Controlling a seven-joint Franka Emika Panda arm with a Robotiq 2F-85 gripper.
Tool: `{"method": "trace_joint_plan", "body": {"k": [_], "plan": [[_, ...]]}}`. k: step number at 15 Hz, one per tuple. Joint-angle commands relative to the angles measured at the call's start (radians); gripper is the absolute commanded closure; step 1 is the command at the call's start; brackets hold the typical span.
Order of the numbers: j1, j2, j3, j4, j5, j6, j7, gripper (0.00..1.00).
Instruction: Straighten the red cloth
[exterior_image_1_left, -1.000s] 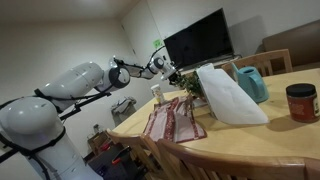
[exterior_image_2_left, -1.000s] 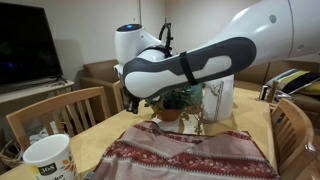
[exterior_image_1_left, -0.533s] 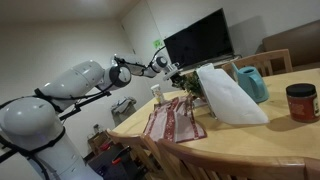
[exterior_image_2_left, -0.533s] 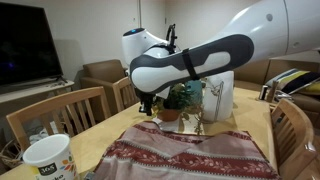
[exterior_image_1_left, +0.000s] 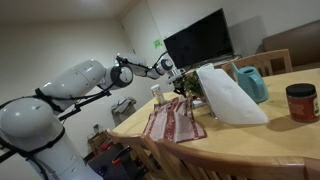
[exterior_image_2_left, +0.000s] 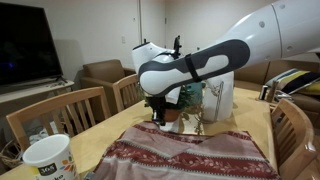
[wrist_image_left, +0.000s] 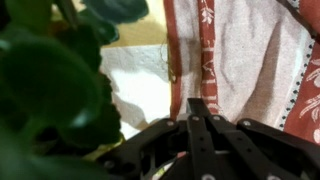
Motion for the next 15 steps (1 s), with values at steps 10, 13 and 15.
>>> {"method": "trace_joint_plan", "body": {"k": [10, 13, 15], "plan": [[-0.019, -0.039, 0.093, -0.068, 0.022, -0.058, -0.063, 1.0], [-0.025, -0.036, 0.105, -0.072, 0.021, -0.07, -0.074, 1.0], [-0.028, -0.032, 0.109, -0.072, 0.017, -0.076, -0.072, 1.0]]}}
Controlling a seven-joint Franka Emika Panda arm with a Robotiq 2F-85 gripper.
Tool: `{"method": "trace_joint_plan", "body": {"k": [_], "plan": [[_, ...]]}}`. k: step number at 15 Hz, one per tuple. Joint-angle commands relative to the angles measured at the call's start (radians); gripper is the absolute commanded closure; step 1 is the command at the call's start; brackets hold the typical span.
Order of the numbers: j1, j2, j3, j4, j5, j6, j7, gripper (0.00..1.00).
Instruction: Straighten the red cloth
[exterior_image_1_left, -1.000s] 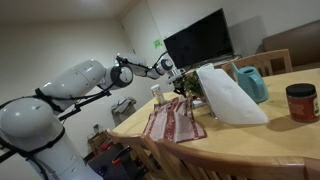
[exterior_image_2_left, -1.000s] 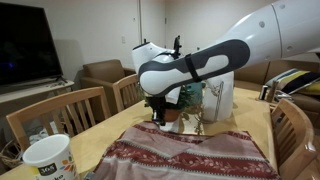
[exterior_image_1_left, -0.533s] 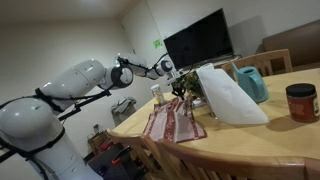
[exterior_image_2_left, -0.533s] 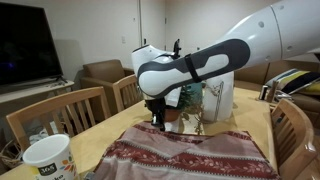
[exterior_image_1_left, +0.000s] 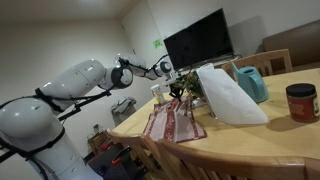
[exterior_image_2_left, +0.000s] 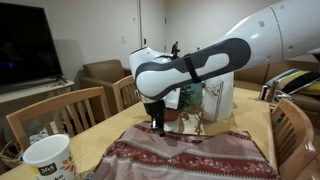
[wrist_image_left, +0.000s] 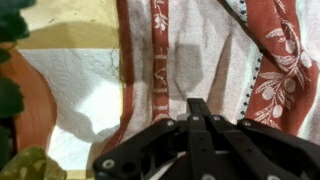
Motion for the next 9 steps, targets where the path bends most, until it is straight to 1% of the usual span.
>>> {"method": "trace_joint_plan", "body": {"k": [1, 9], "plan": [[-0.018, -0.029, 0.012, -0.041, 0.009, -0.026, -0.027, 1.0], [-0.04, -0.009, 0.014, -0.056, 0.009, -0.01, -0.03, 1.0]]}}
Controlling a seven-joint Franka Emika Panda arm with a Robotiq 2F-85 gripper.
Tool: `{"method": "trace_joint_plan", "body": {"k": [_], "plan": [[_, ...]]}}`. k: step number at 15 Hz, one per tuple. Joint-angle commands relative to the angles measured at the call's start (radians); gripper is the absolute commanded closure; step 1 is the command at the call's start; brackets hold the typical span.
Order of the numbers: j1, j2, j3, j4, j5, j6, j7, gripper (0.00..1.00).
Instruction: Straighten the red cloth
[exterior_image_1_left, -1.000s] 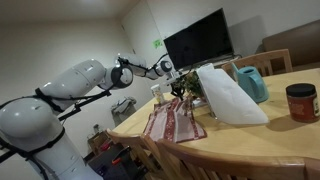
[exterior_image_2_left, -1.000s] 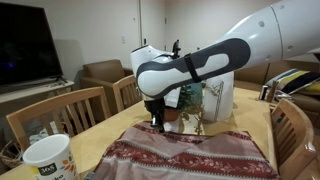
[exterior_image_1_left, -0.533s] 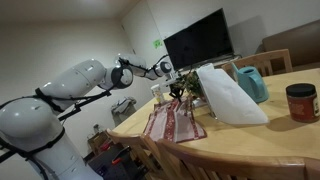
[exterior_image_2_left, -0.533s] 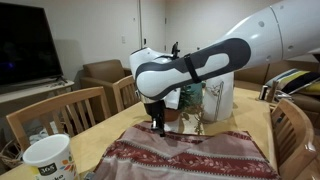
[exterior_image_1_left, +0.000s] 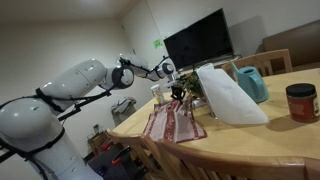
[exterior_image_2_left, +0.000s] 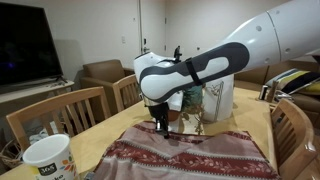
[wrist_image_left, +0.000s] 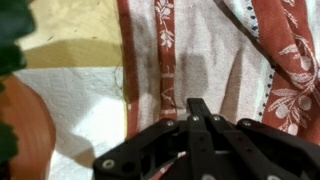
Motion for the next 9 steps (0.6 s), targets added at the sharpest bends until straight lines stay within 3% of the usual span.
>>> {"method": "trace_joint_plan", "body": {"k": [1, 9], "plan": [[-0.019, -0.012, 0.014, -0.03, 0.01, -0.004, -0.032, 1.0], [-0.027, 0.001, 0.016, -0.027, 0.007, 0.004, -0.051, 1.0]]}}
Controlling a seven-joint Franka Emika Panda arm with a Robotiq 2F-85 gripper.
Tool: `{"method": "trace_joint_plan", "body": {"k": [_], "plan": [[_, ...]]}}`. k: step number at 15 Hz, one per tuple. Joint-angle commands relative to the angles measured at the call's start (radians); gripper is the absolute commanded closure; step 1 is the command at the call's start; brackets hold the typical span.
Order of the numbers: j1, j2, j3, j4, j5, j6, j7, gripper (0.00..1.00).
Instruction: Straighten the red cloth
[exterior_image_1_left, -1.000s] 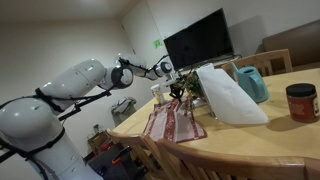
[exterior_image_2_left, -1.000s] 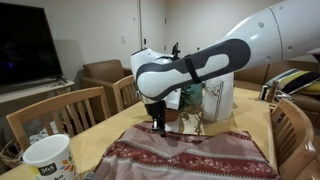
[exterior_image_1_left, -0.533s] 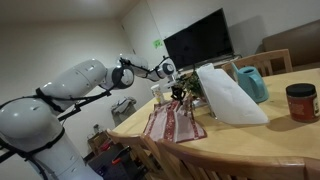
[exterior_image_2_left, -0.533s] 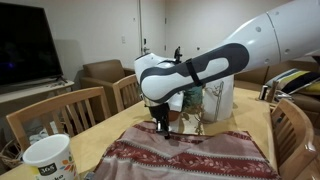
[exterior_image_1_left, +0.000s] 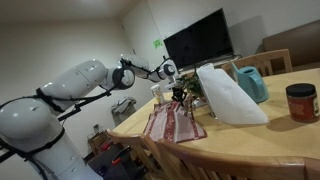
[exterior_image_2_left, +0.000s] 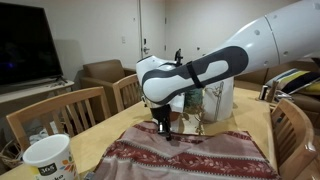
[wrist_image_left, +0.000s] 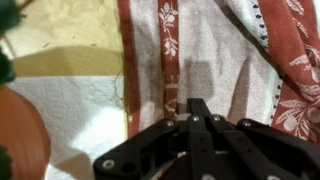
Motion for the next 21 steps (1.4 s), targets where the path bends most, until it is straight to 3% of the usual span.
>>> {"method": "trace_joint_plan", "body": {"k": [1, 11, 21], "plan": [[-0.014, -0.007, 0.011, -0.016, 0.006, 0.005, -0.033, 1.0], [-0.011, 0.02, 0.005, 0.002, 0.0, -0.002, -0.083, 1.0], [0.001, 0.023, -0.061, 0.024, -0.078, -0.01, -0.056, 1.0]]}}
